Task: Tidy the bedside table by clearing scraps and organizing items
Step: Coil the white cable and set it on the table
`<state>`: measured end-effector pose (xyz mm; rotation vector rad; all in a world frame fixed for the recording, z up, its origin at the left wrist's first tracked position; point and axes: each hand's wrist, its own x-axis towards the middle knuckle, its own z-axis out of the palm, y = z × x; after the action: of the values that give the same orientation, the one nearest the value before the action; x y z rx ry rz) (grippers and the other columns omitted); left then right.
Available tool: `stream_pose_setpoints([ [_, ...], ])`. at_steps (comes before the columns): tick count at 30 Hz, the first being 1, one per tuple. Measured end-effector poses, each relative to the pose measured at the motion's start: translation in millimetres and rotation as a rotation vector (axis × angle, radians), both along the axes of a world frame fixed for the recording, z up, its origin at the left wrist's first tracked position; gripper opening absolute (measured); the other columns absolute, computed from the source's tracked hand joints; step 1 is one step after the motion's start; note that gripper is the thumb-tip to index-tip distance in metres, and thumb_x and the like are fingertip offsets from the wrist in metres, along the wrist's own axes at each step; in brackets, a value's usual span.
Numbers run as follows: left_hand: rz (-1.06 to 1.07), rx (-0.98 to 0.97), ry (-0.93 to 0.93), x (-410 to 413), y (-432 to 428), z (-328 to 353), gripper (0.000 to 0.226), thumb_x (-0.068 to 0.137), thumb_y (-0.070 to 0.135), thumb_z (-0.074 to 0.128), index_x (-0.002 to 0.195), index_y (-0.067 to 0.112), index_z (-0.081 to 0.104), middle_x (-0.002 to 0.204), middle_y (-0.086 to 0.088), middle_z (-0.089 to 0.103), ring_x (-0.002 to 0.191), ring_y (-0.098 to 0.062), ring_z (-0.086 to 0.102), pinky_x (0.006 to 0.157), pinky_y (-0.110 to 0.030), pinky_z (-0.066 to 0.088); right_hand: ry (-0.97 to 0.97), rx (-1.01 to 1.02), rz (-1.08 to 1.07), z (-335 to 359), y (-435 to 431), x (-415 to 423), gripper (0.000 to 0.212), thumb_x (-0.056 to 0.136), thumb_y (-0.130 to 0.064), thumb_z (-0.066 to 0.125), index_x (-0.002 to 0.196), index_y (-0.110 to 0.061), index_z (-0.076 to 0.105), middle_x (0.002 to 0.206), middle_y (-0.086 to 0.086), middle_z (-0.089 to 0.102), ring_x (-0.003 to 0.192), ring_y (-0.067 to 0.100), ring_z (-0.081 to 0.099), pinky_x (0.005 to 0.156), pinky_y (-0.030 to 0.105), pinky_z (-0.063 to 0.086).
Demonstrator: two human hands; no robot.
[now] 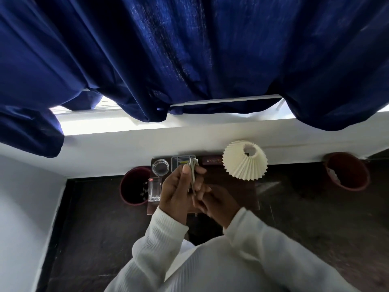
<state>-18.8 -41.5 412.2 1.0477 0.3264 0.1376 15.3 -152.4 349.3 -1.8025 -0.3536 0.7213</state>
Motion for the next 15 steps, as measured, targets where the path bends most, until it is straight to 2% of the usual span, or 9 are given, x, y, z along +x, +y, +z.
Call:
stream_pose_setpoints([
  [2,0.025,0.113,0.027,4.3,3.8,-5.7,0.036,0.098,0.031,0.043,0.084,0.009,0.067,0.053,0.004,0.05,0.045,-0.011,0.048,0.058,-0.027,0.054,-0.108,-0.101,0.092,-2.2,-3.3,-10.3,0.038,0.1,-0.036,0.047,0.088,-0.004,0.063,0.076,0.018,0.062,0.071,0.036,0.059,0.073,0.052,0.052],
  [3,0.048,0.19,0.041,5.3,4.7,-9.5,0.034,0.096,0.03,0.042,0.086,0.01,0.066,0.054,0.005,0.05,0.045,-0.011,0.047,0.058,-0.027,0.052,-0.162,-0.146,0.155,-1.6,-6.4,-12.1,0.033,0.103,-0.031,0.046,0.095,-0.004,0.063,0.082,0.019,0.064,0.075,0.035,0.061,0.076,0.051,0.052],
  [6,0.117,0.472,0.07,5.6,7.0,-20.4,0.03,0.095,0.032,0.042,0.087,0.015,0.065,0.055,0.005,0.054,0.049,-0.01,0.051,0.061,-0.027,0.052,-0.311,-0.265,0.374,9.6,-14.3,-16.8,0.026,0.104,-0.026,0.046,0.116,-0.008,0.06,0.108,0.014,0.066,0.093,0.026,0.063,0.088,0.036,0.052],
  [9,0.049,0.875,0.037,1.6,14.5,-31.2,0.032,0.095,0.035,0.044,0.079,0.015,0.062,0.057,0.007,0.059,0.056,-0.004,0.059,0.062,-0.026,0.05,-0.4,-0.276,0.407,34.0,-19.5,-16.1,0.032,0.104,-0.027,0.046,0.126,-0.01,0.062,0.124,0.011,0.065,0.106,0.023,0.061,0.096,0.029,0.046],
  [11,-0.043,1.008,0.009,-2.6,17.7,-34.6,0.034,0.095,0.035,0.045,0.08,0.012,0.064,0.061,0.013,0.061,0.061,0.003,0.06,0.065,-0.016,0.047,-0.561,-0.213,0.335,57.7,-22.4,-3.1,0.028,0.1,-0.033,0.051,0.111,-0.015,0.07,0.106,0.006,0.071,0.093,0.017,0.064,0.084,0.023,0.046],
  [13,-0.116,1.035,-0.016,-6.8,16.1,-34.4,0.028,0.094,0.034,0.046,0.072,0.023,0.058,0.06,0.019,0.058,0.057,0.006,0.055,0.058,-0.007,0.039,-0.645,-0.204,0.257,77.9,-27.6,16.1,0.024,0.09,-0.04,0.064,0.094,-0.019,0.075,0.085,0.002,0.071,0.076,0.017,0.064,0.068,0.024,0.044],
  [15,-0.146,0.98,-0.008,-9.5,12.2,-32.5,0.032,0.094,0.028,0.048,0.063,0.032,0.045,0.054,0.019,0.054,0.048,0.002,0.048,0.05,-0.006,0.032,-0.681,-0.201,0.177,87.4,-32.2,31.3,0.024,0.076,-0.044,0.079,0.085,-0.022,0.076,0.081,-0.002,0.068,0.074,0.013,0.062,0.068,0.026,0.047],
])
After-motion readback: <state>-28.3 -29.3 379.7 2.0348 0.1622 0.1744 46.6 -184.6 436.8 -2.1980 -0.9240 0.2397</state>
